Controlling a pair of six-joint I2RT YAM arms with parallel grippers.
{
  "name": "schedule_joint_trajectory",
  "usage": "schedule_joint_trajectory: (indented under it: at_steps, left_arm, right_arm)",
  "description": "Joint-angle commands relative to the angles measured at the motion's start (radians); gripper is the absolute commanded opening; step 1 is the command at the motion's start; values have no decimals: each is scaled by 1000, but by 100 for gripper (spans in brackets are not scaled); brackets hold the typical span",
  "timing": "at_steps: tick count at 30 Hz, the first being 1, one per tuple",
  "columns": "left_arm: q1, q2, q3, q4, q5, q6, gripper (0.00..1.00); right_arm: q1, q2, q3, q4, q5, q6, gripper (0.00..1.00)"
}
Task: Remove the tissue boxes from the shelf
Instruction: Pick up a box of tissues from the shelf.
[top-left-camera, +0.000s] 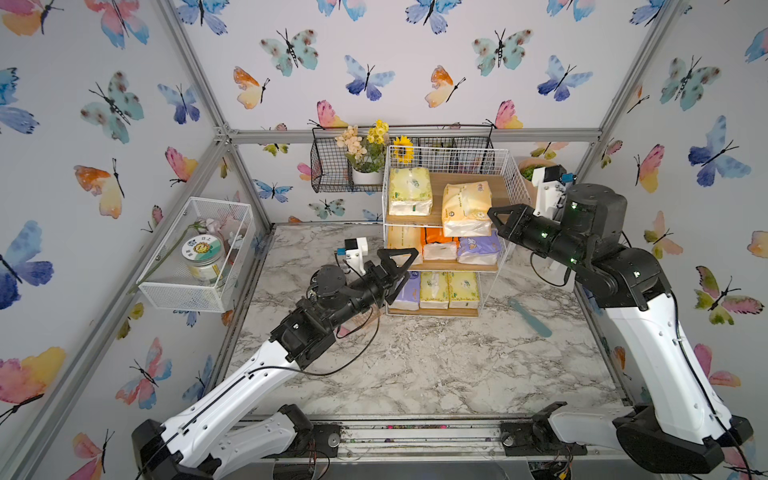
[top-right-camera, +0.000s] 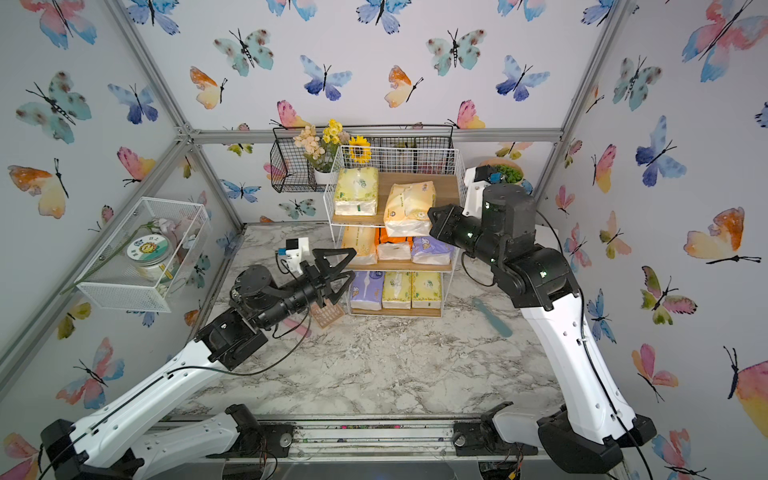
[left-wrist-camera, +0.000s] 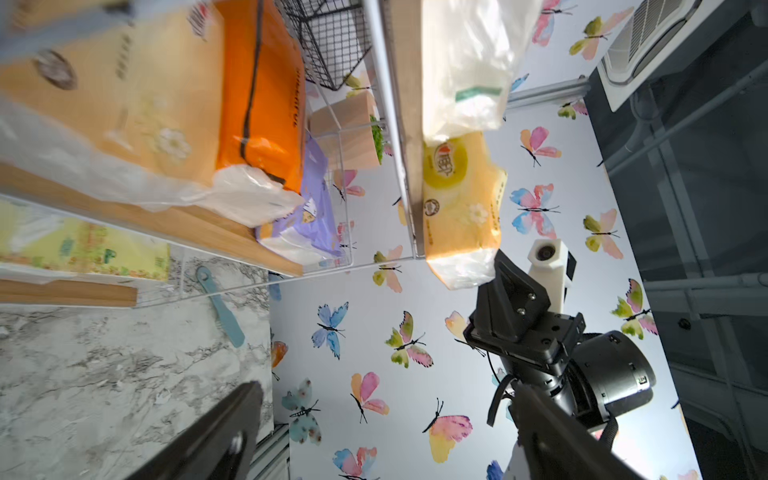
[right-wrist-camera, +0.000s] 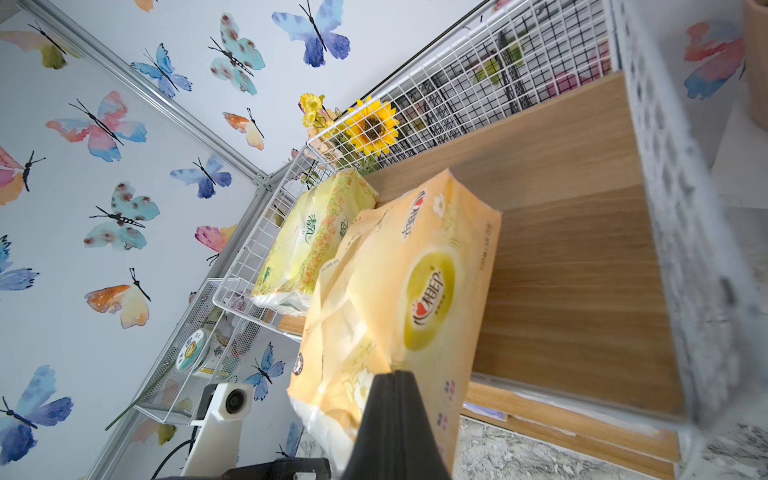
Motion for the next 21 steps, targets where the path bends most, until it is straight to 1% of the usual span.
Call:
schedule_joint_trajectory:
  at_steps: [1,7,11,16,19,21]
  left_arm:
    - [-40,71,89,114,-22,4,99]
    - [-51,187,176,163,-4,-2,99]
    - [-50,259,214,234,9,-43,99]
    - [-52,328,265,236,25,-68,100]
    - [-55,348,265,253,22,-96,94]
    - [-57,363,266,275,22,-111,88]
  right_arm:
    - [4,-44,-20,2,-38,4,1]
    - [4,-80,-49,-5,-48,8,1]
    - [4,-107,-75,-2,-46,18,1]
    - [4,-123,-83,-13,-48,24,1]
    - [4,-127,-84,-16,-53,26,1]
    - [4,-129,-87,-21,-56,30,1]
